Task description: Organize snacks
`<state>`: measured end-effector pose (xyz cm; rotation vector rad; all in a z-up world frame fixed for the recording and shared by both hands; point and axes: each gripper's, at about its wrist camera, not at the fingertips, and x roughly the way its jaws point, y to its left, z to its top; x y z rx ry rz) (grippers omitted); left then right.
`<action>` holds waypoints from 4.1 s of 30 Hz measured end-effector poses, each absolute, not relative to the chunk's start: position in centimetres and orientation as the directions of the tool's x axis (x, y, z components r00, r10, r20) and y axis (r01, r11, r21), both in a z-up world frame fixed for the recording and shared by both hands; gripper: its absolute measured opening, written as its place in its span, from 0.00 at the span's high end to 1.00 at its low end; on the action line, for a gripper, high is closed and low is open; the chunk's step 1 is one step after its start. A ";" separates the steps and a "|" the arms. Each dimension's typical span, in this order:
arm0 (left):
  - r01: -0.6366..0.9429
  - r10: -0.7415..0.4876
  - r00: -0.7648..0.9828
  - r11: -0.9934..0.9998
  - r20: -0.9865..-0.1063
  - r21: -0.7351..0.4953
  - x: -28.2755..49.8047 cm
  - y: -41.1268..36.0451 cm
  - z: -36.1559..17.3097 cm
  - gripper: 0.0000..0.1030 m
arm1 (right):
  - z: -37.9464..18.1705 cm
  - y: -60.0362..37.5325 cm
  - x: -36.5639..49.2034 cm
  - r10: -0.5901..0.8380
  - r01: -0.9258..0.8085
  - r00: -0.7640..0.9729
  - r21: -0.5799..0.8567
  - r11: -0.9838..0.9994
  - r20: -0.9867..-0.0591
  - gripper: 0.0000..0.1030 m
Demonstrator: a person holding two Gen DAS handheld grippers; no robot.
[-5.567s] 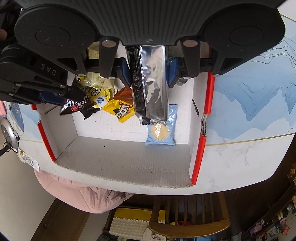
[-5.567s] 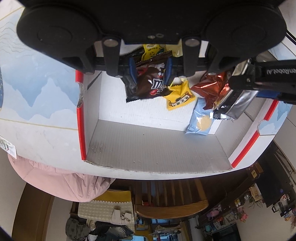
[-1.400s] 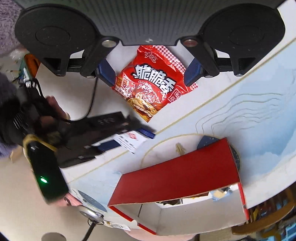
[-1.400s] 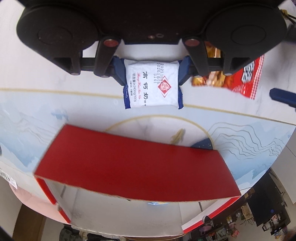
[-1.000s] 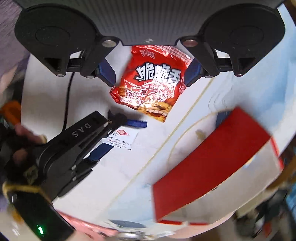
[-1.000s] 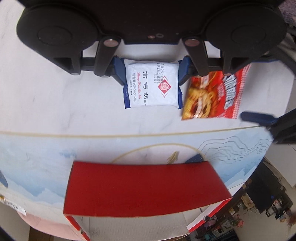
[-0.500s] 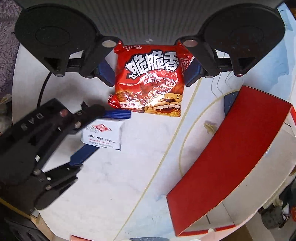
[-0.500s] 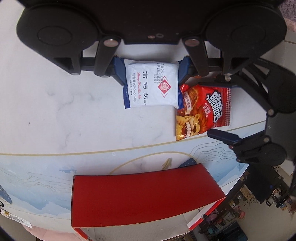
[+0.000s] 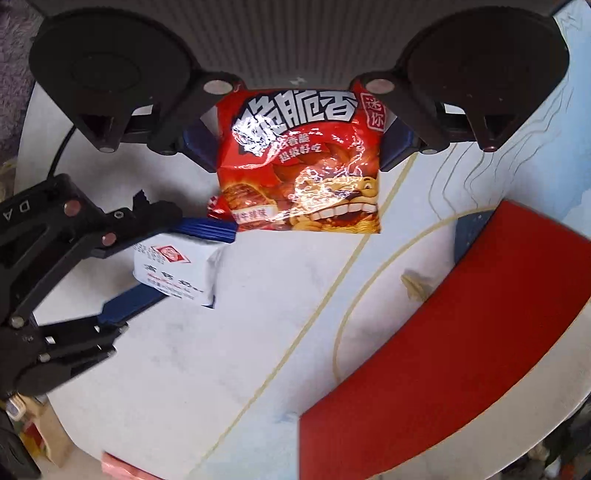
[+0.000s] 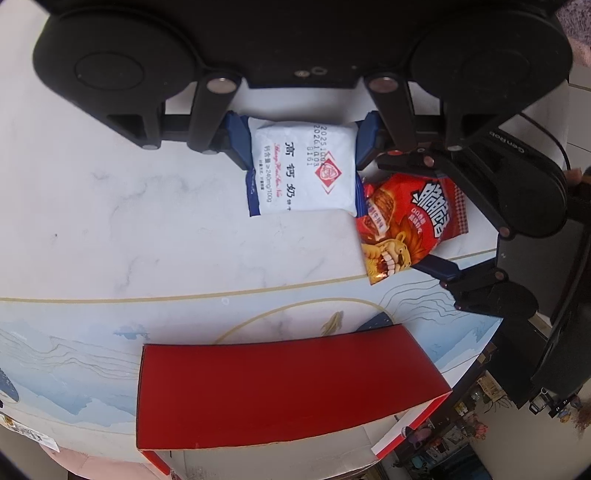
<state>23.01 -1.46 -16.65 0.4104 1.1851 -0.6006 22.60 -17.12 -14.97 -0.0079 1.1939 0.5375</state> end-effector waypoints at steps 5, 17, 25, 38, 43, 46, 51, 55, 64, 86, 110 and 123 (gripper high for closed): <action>0.546 -0.205 0.287 0.837 -0.936 -0.016 22.7 -0.7 -16.5 0.13 | -15.1 -17.2 22.9 0.388 -0.393 0.263 0.269 0.879 -0.883 0.45; 0.183 -0.180 0.373 0.976 -0.910 -0.118 20.9 1.8 -15.7 0.19 | -14.1 -17.5 22.9 0.361 -0.371 0.312 0.237 0.898 -0.879 0.45; 0.016 -0.159 0.435 0.986 -0.887 -0.169 19.3 2.7 -12.8 0.19 | -11.9 -17.1 22.7 0.344 -0.373 0.370 0.201 0.906 -0.863 0.45; -0.080 -0.090 0.590 0.982 -0.803 -0.169 20.6 2.8 -4.6 0.19 | -4.1 -17.0 25.0 0.389 -0.442 0.527 0.146 0.885 -0.756 0.45; -0.083 -0.064 0.634 0.985 -0.771 -0.149 22.3 2.3 -1.9 0.19 | -2.2 -16.5 27.7 0.392 -0.455 0.566 0.121 0.882 -0.725 0.45; -0.090 -0.042 0.651 0.987 -0.758 -0.133 23.6 2.0 -0.8 0.19 | -1.6 -16.1 29.5 0.394 -0.462 0.580 0.110 0.880 -0.713 0.45; -0.113 -0.017 0.654 0.986 -0.757 -0.120 26.4 1.8 -0.2 0.19 | -1.0 -15.4 31.8 0.395 -0.472 0.593 0.094 0.877 -0.702 0.45; -0.151 0.011 0.645 0.982 -0.764 -0.112 28.6 2.2 0.0 0.19 | -1.0 -15.0 33.9 0.389 -0.470 0.595 0.088 0.878 -0.704 0.45; -0.198 0.058 0.610 0.977 -0.790 -0.081 34.1 2.8 -0.5 0.19 | -2.5 -14.5 39.1 0.361 -0.452 0.566 0.087 0.887 -0.741 0.45; -0.218 0.087 0.424 0.976 -0.901 -0.008 42.4 3.3 -8.0 0.19 | -10.4 -10.4 44.3 0.278 -0.550 0.432 -0.007 0.835 -0.858 0.45; -0.217 0.023 0.398 0.974 -0.917 -0.070 41.6 3.9 -8.8 0.18 | -10.2 -11.6 43.7 0.301 -0.546 0.426 0.023 0.837 -0.853 0.27; -0.190 -0.007 0.470 0.976 -0.883 -0.109 39.2 3.7 -6.5 0.15 | -7.1 -14.1 41.4 0.323 -0.489 0.487 0.052 0.870 -0.812 0.20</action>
